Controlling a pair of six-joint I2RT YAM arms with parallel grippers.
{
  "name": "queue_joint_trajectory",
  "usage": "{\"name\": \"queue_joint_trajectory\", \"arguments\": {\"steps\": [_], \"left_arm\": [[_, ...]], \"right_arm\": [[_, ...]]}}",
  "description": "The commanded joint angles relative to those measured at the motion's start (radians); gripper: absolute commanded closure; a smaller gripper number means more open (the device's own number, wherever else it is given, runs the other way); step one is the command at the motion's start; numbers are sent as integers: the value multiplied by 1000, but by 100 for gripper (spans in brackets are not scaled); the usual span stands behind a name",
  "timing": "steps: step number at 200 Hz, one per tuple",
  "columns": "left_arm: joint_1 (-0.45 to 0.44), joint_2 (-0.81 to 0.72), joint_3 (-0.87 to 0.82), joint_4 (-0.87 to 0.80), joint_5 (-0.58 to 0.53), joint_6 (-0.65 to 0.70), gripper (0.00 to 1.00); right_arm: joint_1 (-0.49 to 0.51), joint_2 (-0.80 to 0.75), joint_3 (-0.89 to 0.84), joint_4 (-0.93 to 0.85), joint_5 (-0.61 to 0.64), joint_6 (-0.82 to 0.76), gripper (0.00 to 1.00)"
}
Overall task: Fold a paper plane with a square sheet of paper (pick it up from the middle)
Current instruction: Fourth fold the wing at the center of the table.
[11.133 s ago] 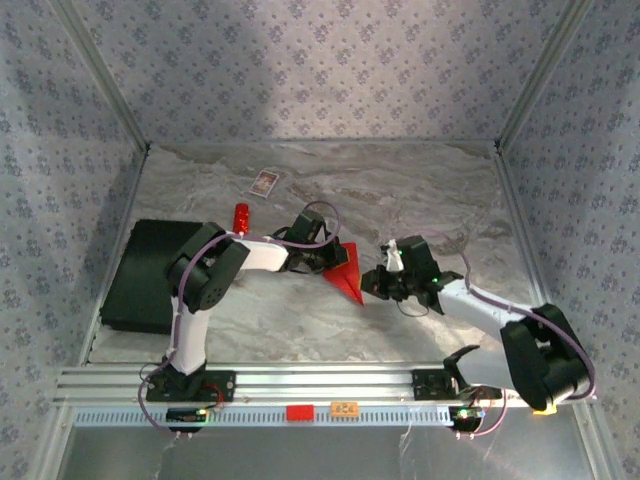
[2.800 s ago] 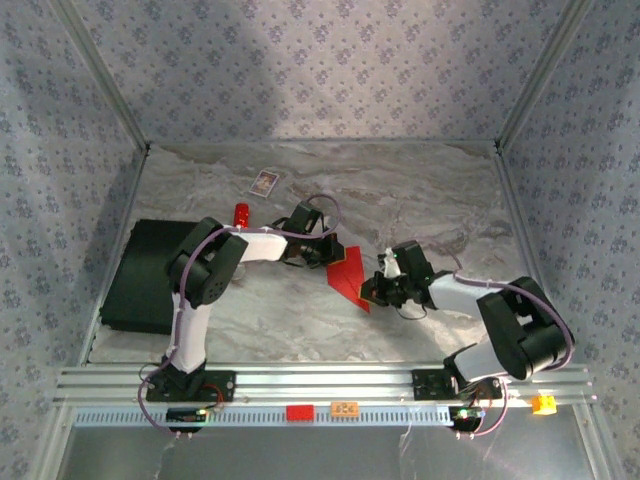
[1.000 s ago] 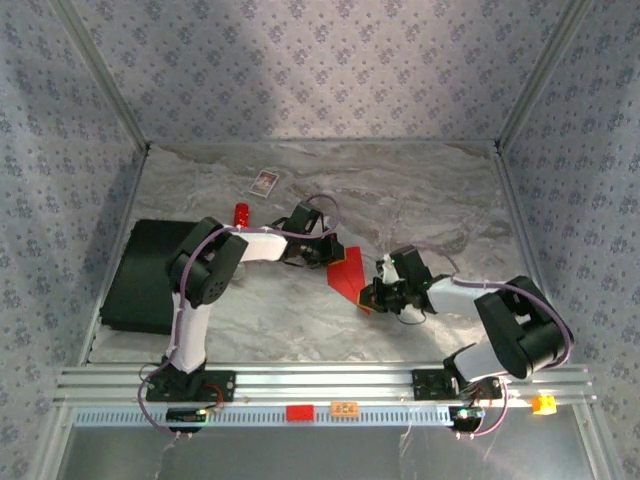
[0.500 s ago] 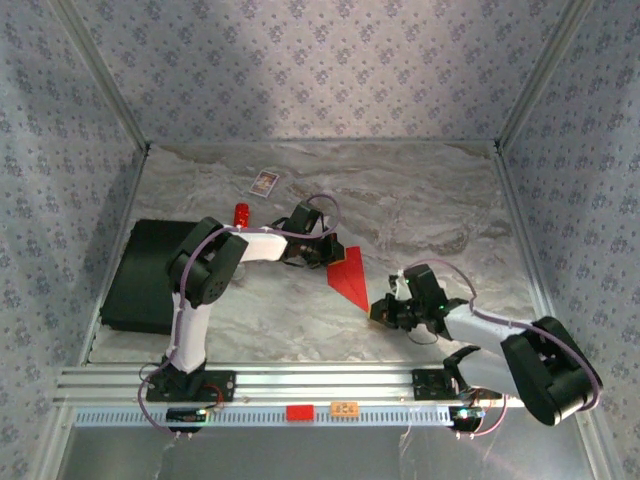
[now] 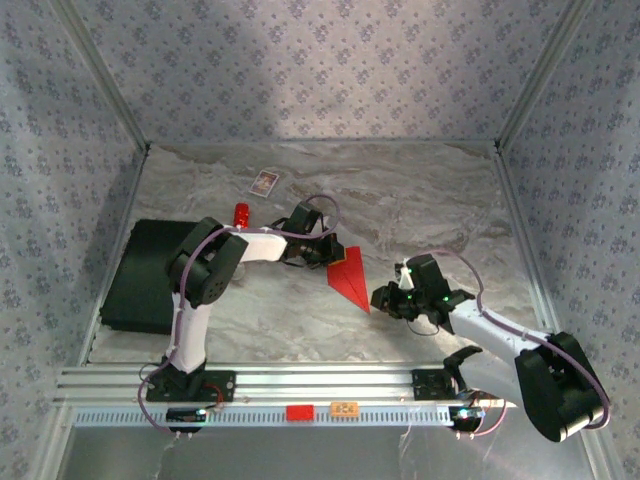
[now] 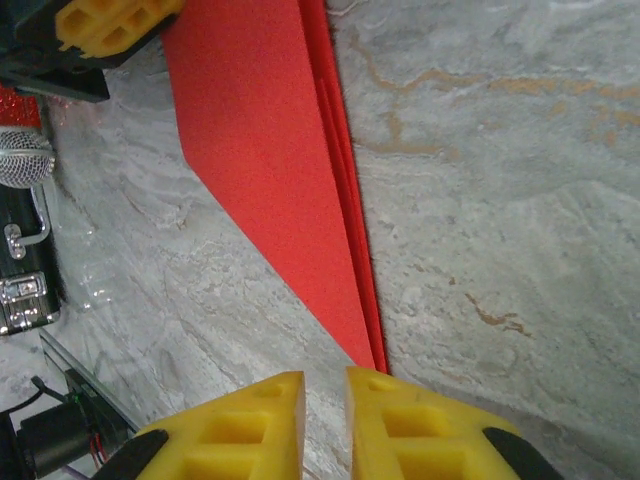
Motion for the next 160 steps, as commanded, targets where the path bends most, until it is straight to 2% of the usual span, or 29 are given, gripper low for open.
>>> {"name": "queue_joint_trajectory", "arguments": {"steps": [1, 36, 108, 160], "left_arm": [[9, 28, -37, -74, -68, 9, 100], [9, 20, -35, -77, -68, 8, 100], [9, 31, -29, -82, -66, 7, 100], [9, 28, -31, -84, -66, 7, 100]], "right_arm": [[-4, 13, 22, -20, 20, 28, 76], [-8, 51, 60, -42, 32, 27, 73], [1, 90, 69, 10, -39, 24, 74], [18, 183, 132, 98, -96, 21, 86]]}}
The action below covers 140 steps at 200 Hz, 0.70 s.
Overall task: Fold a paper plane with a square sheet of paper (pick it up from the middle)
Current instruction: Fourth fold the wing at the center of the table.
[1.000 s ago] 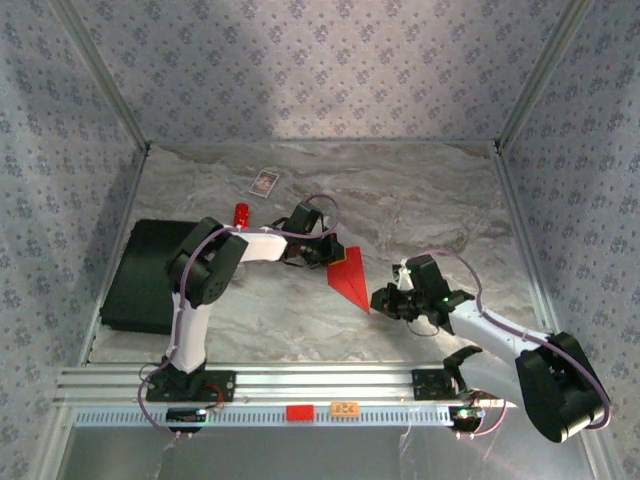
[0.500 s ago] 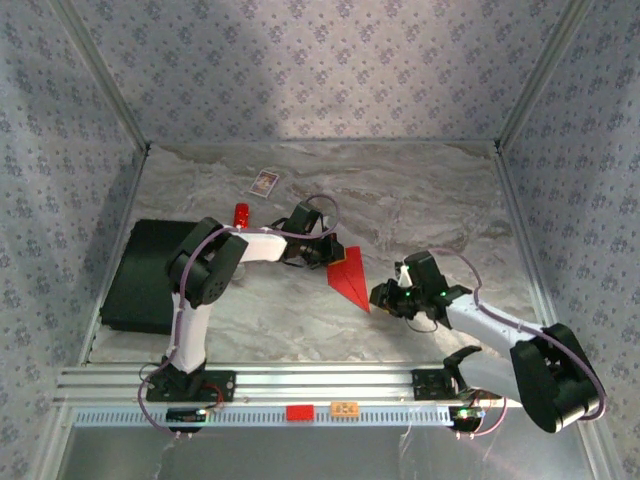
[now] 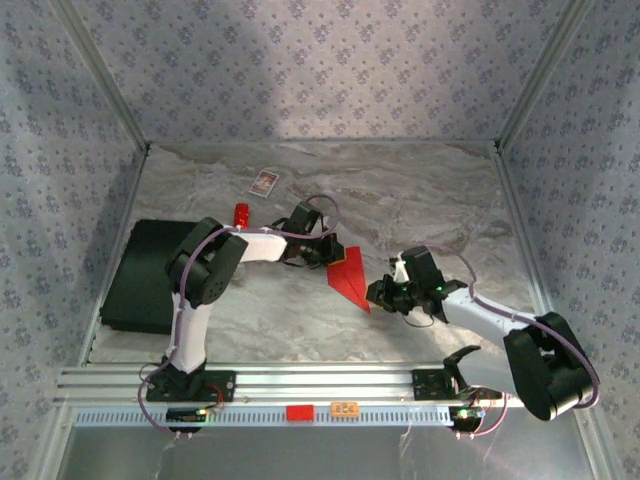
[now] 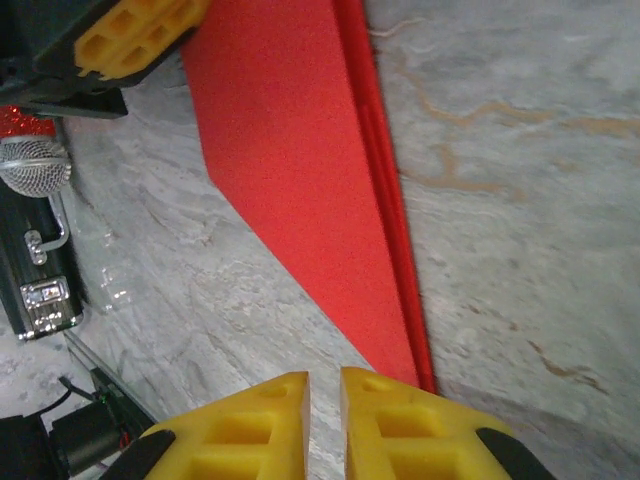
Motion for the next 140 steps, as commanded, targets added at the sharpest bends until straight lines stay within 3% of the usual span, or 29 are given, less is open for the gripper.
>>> {"name": "queue_joint_trajectory", "arguments": {"steps": [1, 48, 91, 140], "left_arm": [[9, 30, -29, -85, -65, 9, 100], [9, 29, -33, -84, -66, 9, 100], [10, 37, -30, -88, -66, 12, 100], [13, 37, -38, -90, -73, 16, 100]], "right_arm": [[13, 56, 52, 65, -45, 3, 86], [27, 205, 95, 220, -73, 37, 87], [20, 341, 141, 222, -58, 9, 91], [15, 317, 7, 238, -80, 3, 91]]}}
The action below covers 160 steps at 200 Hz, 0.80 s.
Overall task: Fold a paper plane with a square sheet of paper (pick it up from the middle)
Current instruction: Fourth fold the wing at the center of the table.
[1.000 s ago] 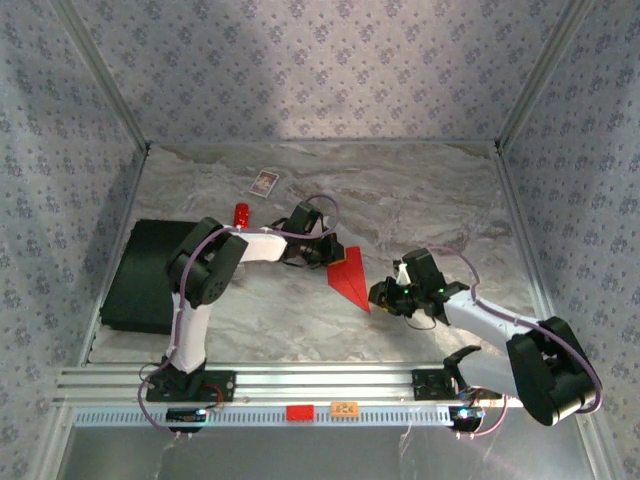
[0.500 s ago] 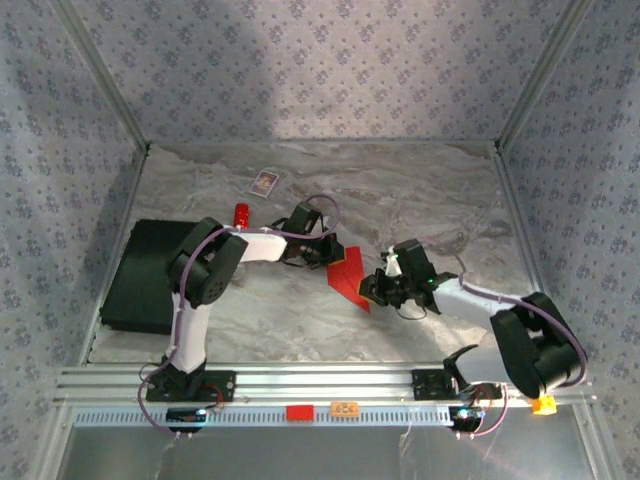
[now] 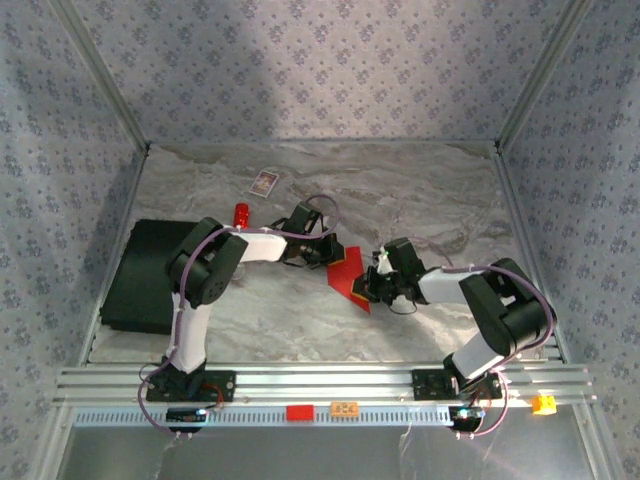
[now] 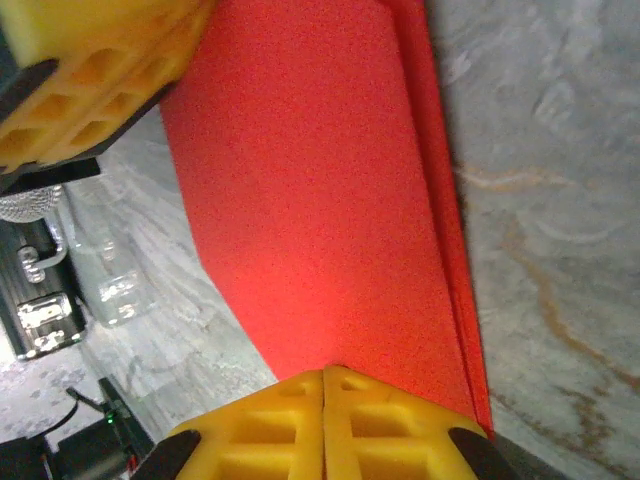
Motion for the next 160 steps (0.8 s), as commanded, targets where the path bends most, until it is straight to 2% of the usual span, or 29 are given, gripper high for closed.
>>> {"name": "queue_joint_trajectory", "arguments": {"steps": [1, 61, 85, 116, 160], "left_arm": [[13, 37, -38, -93, -72, 16, 100], [21, 39, -42, -90, -71, 18, 100], [21, 40, -44, -86, -71, 13, 100], [22, 42, -39, -86, -65, 13, 100], [21, 38, -45, -81, -66, 9, 100]], "right_arm": [[-4, -32, -75, -21, -19, -11, 91], [-20, -242, -217, -147, -4, -48, 89], [-26, -335, -219, -211, 11, -39, 88], [-24, -426, -194, -249, 53, -8, 81], [-25, -410, -181, -254, 66, 27, 69]]}}
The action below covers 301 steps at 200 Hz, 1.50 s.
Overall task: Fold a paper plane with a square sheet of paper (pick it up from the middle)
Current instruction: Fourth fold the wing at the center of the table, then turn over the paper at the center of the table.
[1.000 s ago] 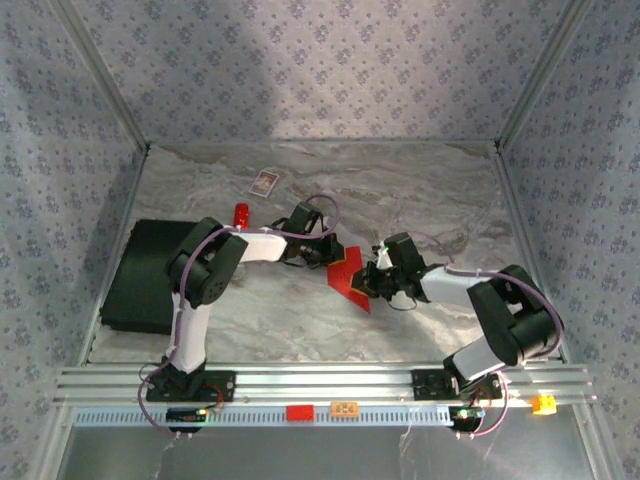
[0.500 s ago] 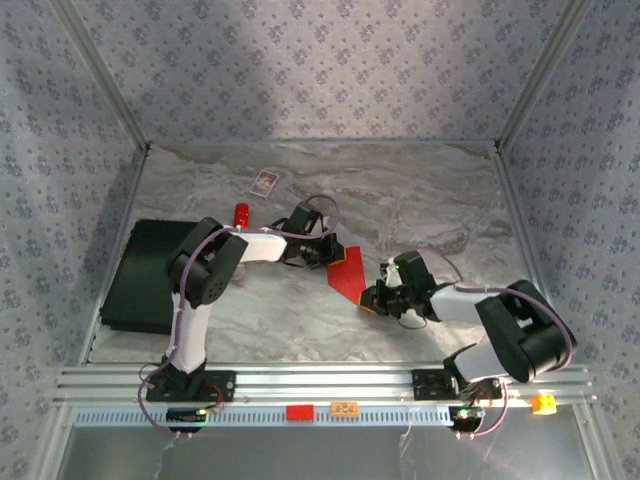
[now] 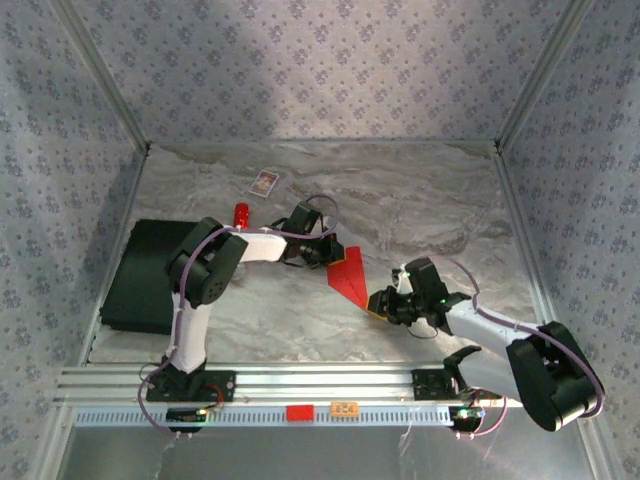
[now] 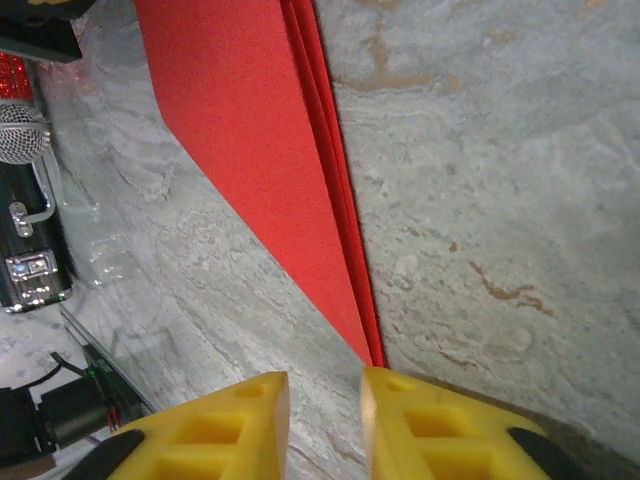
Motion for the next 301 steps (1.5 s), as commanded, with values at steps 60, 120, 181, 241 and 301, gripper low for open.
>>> {"name": "queue_joint_trajectory", "arguments": {"steps": [60, 120, 181, 241, 301], "left_arm": [[20, 40, -38, -78, -59, 3, 100], [21, 43, -40, -72, -54, -21, 100], [23, 42, -38, -66, -43, -31, 100], [24, 41, -37, -52, -28, -36, 100], [24, 39, -38, -49, -22, -36, 100]], "right_arm": [[-3, 49, 9, 7, 1, 49, 67], [-4, 103, 4, 103, -44, 90, 69], [-13, 99, 9, 145, -48, 107, 69], [-25, 126, 31, 206, -51, 99, 69], [-40, 213, 59, 295, -71, 81, 71]]}}
